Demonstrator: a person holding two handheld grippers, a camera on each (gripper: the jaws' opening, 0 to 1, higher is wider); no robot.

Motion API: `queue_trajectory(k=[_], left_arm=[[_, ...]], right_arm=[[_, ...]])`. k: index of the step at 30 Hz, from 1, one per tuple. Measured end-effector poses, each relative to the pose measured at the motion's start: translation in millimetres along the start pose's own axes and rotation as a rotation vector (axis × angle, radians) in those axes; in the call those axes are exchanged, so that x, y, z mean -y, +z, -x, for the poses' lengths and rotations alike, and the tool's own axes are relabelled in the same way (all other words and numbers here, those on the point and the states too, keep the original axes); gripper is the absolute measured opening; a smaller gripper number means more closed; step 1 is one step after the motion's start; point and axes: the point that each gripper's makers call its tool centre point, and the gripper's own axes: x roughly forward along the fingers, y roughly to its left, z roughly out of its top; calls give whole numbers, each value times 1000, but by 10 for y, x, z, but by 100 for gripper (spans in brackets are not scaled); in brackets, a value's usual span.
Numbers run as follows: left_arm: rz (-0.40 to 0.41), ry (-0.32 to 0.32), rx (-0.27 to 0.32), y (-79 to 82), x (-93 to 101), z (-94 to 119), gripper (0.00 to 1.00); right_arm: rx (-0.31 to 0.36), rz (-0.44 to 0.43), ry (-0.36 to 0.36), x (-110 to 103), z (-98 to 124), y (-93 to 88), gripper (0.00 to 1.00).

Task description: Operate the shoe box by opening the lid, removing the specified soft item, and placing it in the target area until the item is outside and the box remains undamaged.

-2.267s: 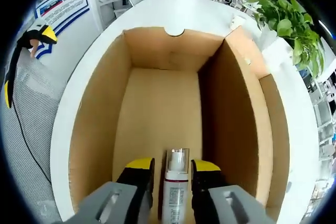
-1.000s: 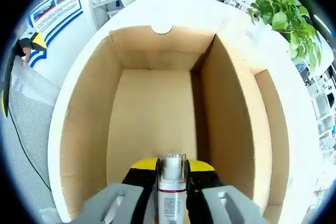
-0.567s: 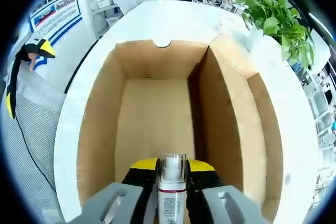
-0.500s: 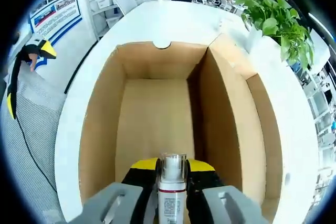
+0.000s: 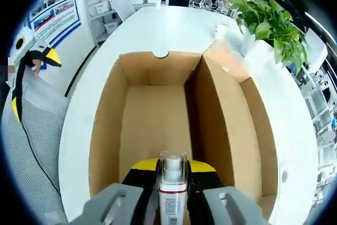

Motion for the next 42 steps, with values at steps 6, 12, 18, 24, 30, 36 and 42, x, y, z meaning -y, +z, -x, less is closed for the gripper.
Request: queue_trajectory(k=[6, 12, 18, 24, 30, 36, 42], left_arm=[[-4, -1, -2, -2, 6, 1, 82], [-8, -1, -2, -1, 7, 4, 82], [-12, -3, -3, -2, 12, 4, 81], [-17, -6, -5, -5, 18, 1, 81], [-20, -6, -6, -5, 20, 3, 81], [-23, -7, -5, -1, 27, 5, 81], [-25, -6, -2, 2, 23, 6, 81]], right_arm=[[-4, 7, 4, -27, 66, -39, 15], [-8, 10, 9, -63, 93, -66, 15], [-6, 14, 12, -78, 147, -70, 15], [-4, 11, 17, -101, 190, -86, 15], [-6, 12, 15, -117, 232, -126, 15], [-4, 9, 10, -116, 274, -160, 15], [-15, 19, 12, -145, 320, -191, 15]])
